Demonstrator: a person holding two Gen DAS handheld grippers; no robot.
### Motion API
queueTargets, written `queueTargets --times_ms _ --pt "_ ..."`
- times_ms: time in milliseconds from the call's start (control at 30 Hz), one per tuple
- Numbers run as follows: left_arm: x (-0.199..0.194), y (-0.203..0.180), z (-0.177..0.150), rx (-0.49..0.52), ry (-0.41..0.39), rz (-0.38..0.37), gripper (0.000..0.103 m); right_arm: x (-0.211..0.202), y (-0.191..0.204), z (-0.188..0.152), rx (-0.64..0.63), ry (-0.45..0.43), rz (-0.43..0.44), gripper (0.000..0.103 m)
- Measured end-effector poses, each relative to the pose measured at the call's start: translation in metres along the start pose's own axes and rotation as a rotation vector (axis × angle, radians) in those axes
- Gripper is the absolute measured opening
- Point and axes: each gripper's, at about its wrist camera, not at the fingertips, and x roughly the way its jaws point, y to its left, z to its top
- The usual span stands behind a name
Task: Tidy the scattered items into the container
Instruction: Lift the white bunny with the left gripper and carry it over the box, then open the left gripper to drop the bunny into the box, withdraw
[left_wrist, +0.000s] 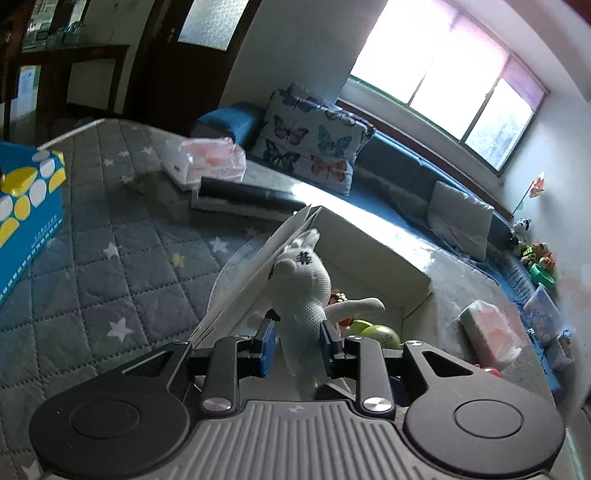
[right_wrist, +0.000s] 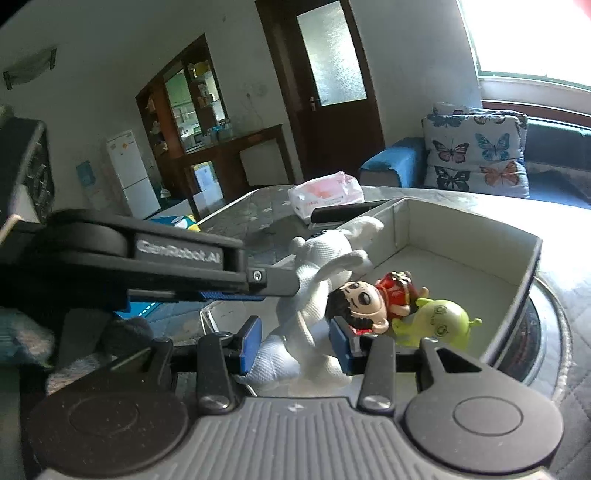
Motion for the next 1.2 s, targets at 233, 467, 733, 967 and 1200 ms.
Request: queueTargets --times_ms 233,467,733,967,1200 --pt "0.007 0.004 -0.007 -0.013 0.032 0.059 0.027 -0.014 -0.008 -0.004 0.015 -0.013 -0.027 0.042" --pt "-0.022 -0.012 -0.017 0.016 -0.008 0.027 0.029 -0.034 -0.015 -0.01 0.025 -0.038 -0.036 0.052" --pt "-0.042 -0.038 -0.037 0.032 -0.014 -0.051 0.029 -0.067 -0.02 -0.024 0.011 -0.063 -0.071 0.073" --pt "-0.044 -0.061 -0.053 0.06 0.007 -0.081 0.029 -0.099 -0.027 -0.034 -0.012 -0.096 -0.105 0.088" --pt "-0.043 -0.083 -0.067 0.101 0.033 -0.106 0.03 -0.121 -0.036 -0.049 -0.018 -0.118 -0.156 0.103"
